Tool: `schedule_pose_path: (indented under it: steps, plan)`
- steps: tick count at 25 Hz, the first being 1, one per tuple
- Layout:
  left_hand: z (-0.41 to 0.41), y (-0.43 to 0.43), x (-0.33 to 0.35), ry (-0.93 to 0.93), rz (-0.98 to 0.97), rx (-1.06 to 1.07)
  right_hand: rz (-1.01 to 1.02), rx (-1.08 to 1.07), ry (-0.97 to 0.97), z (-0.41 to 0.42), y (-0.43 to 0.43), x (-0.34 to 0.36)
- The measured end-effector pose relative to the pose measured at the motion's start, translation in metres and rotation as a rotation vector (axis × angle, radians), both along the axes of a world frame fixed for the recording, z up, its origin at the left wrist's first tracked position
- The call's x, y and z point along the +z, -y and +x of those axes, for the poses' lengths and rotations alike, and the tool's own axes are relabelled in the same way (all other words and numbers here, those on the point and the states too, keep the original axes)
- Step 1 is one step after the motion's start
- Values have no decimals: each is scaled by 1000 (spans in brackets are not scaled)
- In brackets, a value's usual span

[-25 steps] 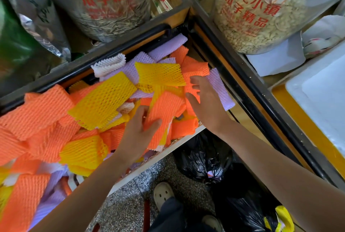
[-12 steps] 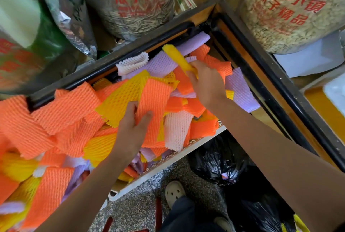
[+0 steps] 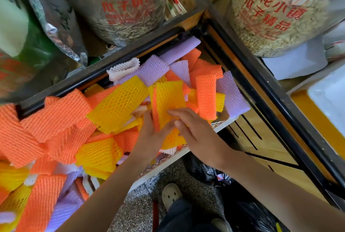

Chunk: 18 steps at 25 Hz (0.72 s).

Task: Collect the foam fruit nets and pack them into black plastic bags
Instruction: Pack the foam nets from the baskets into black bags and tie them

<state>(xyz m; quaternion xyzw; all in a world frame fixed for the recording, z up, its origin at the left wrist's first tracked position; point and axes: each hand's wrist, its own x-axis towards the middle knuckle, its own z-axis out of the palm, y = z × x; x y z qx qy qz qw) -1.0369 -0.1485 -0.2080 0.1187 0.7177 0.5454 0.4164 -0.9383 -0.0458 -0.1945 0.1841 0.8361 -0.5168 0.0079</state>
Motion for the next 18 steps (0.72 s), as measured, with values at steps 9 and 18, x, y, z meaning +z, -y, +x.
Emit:
schedule_pose_path:
  steps: [9,18]
  plan:
    - [-6,3,-16,-10,-142,15,583,-513,451,34,-105,-61]
    - [5,12,-27,-17,-184,-36,265,-514,289,21,-89,-67]
